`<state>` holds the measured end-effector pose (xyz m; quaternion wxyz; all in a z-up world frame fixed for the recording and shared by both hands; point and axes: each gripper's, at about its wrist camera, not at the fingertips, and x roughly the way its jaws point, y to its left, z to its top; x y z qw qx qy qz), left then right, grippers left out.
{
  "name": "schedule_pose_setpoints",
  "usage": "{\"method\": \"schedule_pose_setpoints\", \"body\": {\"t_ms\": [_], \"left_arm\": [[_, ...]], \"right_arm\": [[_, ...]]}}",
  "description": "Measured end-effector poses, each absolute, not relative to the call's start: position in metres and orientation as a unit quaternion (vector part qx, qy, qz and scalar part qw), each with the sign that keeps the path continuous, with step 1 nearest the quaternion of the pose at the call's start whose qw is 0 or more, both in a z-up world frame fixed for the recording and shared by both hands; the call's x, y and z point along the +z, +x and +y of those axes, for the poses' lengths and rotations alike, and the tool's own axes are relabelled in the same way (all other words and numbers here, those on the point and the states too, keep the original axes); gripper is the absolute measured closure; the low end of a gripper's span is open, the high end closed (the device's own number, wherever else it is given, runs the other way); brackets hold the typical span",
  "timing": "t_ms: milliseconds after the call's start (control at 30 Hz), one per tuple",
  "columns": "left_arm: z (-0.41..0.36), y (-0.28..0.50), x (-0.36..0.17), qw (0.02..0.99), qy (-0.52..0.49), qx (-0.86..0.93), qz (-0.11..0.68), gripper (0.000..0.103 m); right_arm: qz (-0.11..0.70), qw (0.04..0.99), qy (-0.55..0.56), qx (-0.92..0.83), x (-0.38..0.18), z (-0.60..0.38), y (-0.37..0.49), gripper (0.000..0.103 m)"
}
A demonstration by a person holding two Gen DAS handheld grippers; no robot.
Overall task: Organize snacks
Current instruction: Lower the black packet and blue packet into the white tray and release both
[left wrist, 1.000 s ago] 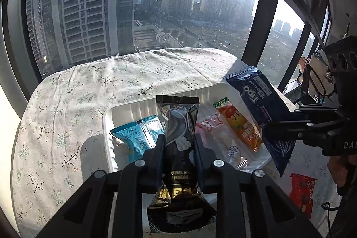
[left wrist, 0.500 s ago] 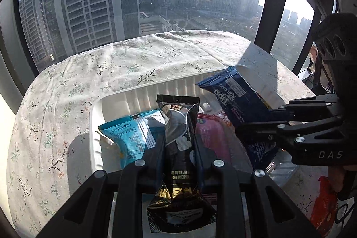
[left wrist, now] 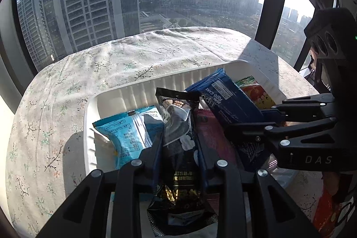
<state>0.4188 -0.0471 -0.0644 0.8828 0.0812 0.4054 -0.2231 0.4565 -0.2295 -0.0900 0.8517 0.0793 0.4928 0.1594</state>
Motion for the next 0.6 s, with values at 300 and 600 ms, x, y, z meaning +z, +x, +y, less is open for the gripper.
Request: {"method": "schedule_pose_setpoints", "body": {"t_ms": [300, 600], "left_arm": [[-0.043, 0.413, -0.059, 0.887, 0.074, -0.223, 0.396, 0.055], [-0.027, 0.400, -0.041, 0.899, 0.059, -0.213, 0.377, 0.032]], "right_arm": [[0.476, 0.861, 0.091, 0.155, -0.083, -0.241, 0.454, 0.039], [0.443, 0.880, 0.070, 0.155, -0.053, -0.249, 0.432, 0.039]]}}
